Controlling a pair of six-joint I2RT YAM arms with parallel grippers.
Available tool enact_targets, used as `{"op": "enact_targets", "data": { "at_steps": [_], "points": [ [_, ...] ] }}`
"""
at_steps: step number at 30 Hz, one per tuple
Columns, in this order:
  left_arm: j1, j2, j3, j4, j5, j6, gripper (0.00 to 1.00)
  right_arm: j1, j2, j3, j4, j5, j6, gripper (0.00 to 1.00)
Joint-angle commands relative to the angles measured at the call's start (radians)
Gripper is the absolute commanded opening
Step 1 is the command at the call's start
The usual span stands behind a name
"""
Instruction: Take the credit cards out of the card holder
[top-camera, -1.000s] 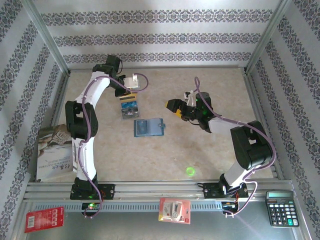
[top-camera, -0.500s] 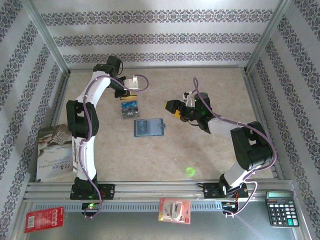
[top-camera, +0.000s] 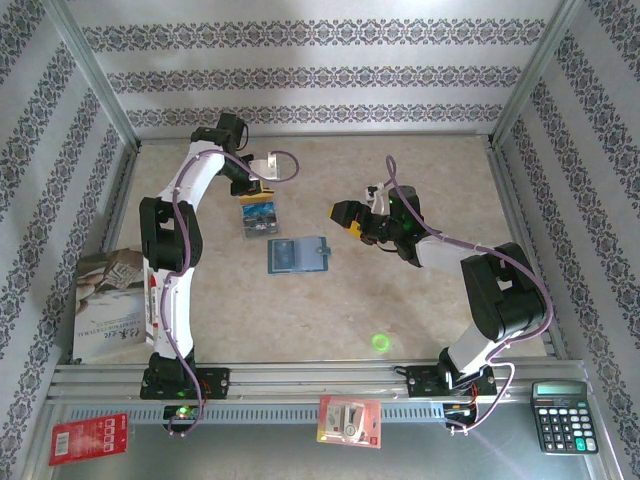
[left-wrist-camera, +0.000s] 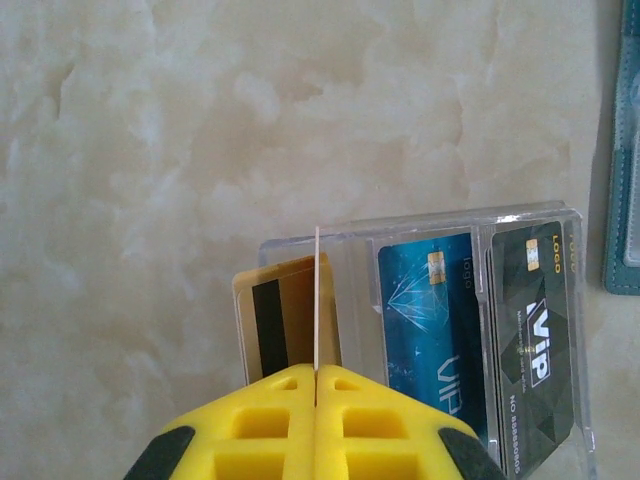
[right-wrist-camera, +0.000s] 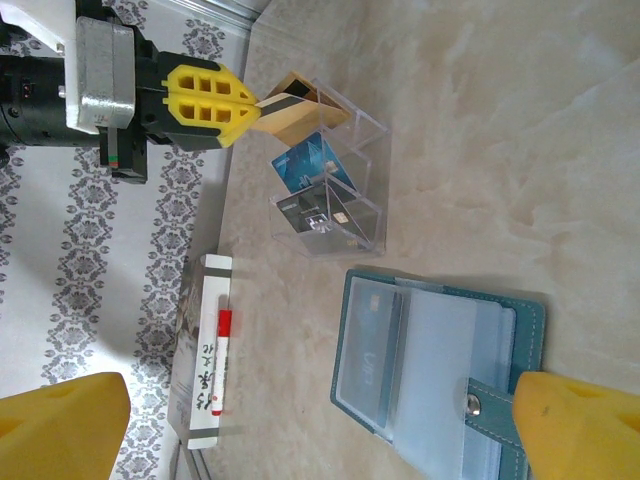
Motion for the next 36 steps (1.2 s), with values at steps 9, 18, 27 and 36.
{"op": "enact_targets", "data": {
  "at_steps": [9,18,27,36],
  "points": [
    [0.034,-0.019,0.022,-0.064,0.059,0.005,0.27,0.0,-0.007,-0.005,0.015,-0.017,0.008,0.98],
    [0.039,-0.113,-0.025,0.049,0.167,-0.166,0.3,0.027,-0.013,0.0,-0.048,0.028,-0.044,0.98],
    [0.028,-0.431,-0.503,0.689,0.093,-0.716,0.59,0.172,0.006,0.08,-0.285,0.268,-0.196,0.98],
    [0.027,-0.765,-1.07,1.282,-0.078,-1.259,1.0,0.351,0.134,0.284,-0.52,0.442,-0.286,0.9]
  ]
}}
